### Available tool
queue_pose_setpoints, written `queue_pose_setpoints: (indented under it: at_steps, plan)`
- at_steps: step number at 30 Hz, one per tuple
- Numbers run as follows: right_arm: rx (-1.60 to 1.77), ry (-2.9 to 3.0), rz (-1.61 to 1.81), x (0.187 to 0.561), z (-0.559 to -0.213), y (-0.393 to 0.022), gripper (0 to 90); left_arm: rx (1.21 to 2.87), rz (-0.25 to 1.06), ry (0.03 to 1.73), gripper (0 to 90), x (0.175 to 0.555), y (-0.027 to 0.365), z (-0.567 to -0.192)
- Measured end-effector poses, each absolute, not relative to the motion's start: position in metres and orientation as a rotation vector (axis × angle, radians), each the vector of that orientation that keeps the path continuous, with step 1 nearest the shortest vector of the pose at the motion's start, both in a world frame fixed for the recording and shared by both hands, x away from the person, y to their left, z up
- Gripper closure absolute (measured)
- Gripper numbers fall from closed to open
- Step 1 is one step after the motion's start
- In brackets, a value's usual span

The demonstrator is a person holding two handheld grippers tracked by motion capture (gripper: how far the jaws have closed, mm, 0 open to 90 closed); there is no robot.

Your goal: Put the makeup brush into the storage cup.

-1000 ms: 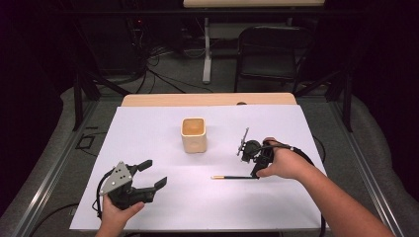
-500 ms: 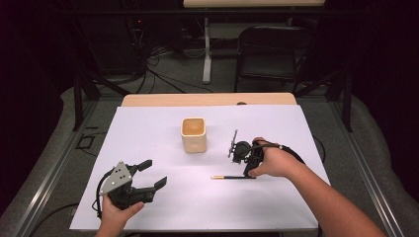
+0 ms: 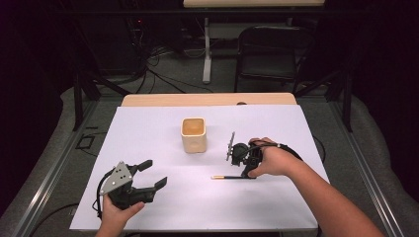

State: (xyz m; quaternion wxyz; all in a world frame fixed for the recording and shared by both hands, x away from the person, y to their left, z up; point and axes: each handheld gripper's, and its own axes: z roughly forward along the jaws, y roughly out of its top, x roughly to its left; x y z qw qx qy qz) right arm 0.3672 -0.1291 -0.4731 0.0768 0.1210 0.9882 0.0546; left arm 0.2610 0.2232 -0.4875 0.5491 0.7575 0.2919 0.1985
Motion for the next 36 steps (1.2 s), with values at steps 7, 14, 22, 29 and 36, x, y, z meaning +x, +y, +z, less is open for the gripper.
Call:
queue_pose_setpoints:
  at_steps: [7, 14, 22, 29, 36]
  plan:
    - [0.253, 2.996, 0.156, 0.367, -0.479, -0.127, 52.5, 1.794, 0.471, 0.692, 23.8, 0.261, 0.223, -0.487]
    - [0.176, 3.023, 0.162, 0.369, -0.485, -0.124, 58.3, 1.795, 0.476, 0.696, 23.8, 0.261, 0.222, -0.488]
    - [0.105, 2.993, 0.135, 0.373, -0.489, -0.123, 65.2, 1.798, 0.468, 0.692, 23.8, 0.261, 0.223, -0.488]
    - [0.093, 2.997, 0.158, 0.376, -0.491, -0.123, 68.2, 1.797, 0.468, 0.691, 23.8, 0.261, 0.223, -0.488]
    - [0.086, 3.008, 0.157, 0.373, -0.494, -0.12, 71.3, 1.799, 0.467, 0.691, 23.8, 0.261, 0.223, -0.488]
